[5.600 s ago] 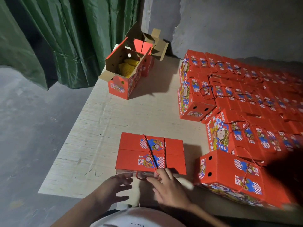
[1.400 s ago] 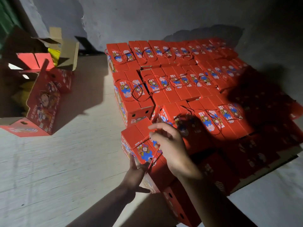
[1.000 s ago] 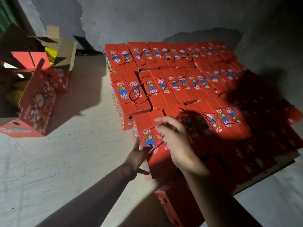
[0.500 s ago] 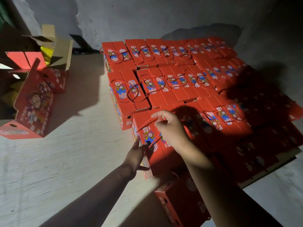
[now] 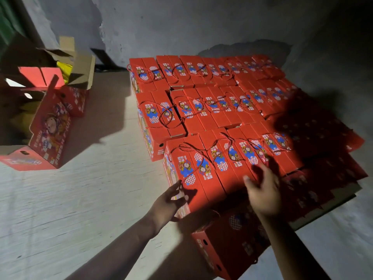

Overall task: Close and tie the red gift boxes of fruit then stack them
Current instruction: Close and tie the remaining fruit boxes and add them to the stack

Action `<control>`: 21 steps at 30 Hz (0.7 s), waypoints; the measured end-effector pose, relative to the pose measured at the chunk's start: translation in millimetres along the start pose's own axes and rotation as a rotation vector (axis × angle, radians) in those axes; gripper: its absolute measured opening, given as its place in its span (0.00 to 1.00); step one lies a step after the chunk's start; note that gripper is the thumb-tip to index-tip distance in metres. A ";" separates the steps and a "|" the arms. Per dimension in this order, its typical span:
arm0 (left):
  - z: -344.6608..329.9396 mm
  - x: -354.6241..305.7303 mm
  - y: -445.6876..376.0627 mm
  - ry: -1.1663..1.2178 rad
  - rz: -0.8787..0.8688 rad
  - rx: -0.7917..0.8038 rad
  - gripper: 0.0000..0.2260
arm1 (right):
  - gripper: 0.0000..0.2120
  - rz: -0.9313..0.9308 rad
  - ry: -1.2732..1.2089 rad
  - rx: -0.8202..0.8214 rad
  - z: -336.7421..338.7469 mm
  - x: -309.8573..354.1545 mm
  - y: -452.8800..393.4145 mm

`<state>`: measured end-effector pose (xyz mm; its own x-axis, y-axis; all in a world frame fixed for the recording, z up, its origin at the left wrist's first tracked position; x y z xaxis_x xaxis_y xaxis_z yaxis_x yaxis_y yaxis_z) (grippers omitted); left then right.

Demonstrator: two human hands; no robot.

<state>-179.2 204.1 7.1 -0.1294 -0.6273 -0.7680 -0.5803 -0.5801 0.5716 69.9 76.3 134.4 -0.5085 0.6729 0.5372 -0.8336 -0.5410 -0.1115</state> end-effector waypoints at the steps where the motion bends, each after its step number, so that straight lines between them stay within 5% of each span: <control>1: -0.7 4.0 4.3 -0.007 0.010 0.015 0.28 | 0.33 -0.111 -0.036 -0.066 12.5 -27.1 18.3; 4: -3.6 13.6 15.6 -0.028 0.035 0.054 0.31 | 0.56 -0.647 -0.149 0.058 21.2 -107.5 80.8; 6: -6.7 18.2 21.2 -0.037 0.041 0.088 0.33 | 0.67 -1.009 -0.365 0.287 3.7 -148.7 128.7; 8: -11.1 19.1 26.6 -0.049 0.038 0.121 0.36 | 0.53 -1.173 -0.690 0.537 -25.7 -160.3 170.1; 11: -13.2 16.3 33.3 -0.078 0.022 0.133 0.36 | 0.34 -1.166 -0.853 0.560 -54.7 -163.3 201.7; 21: 28.6 23.5 64.3 -0.086 0.013 0.064 0.30 | 0.29 -0.981 -0.970 0.365 -72.0 -105.3 187.9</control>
<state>-242.6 166.9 17.5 -0.2043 -0.5863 -0.7839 -0.6278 -0.5360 0.5644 -48.7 -59.8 -3.3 0.7024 0.3198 0.6359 -0.5786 -0.2638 0.7718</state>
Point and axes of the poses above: each hand's wrist, its own y-axis away from the middle knuckle, its own z-axis out of the back of the hand, x = y × z, the point moved 6 cm from there along -y, towards the middle knuckle, and after that the axes turned 10 degrees about y, right-handed, at the moved point
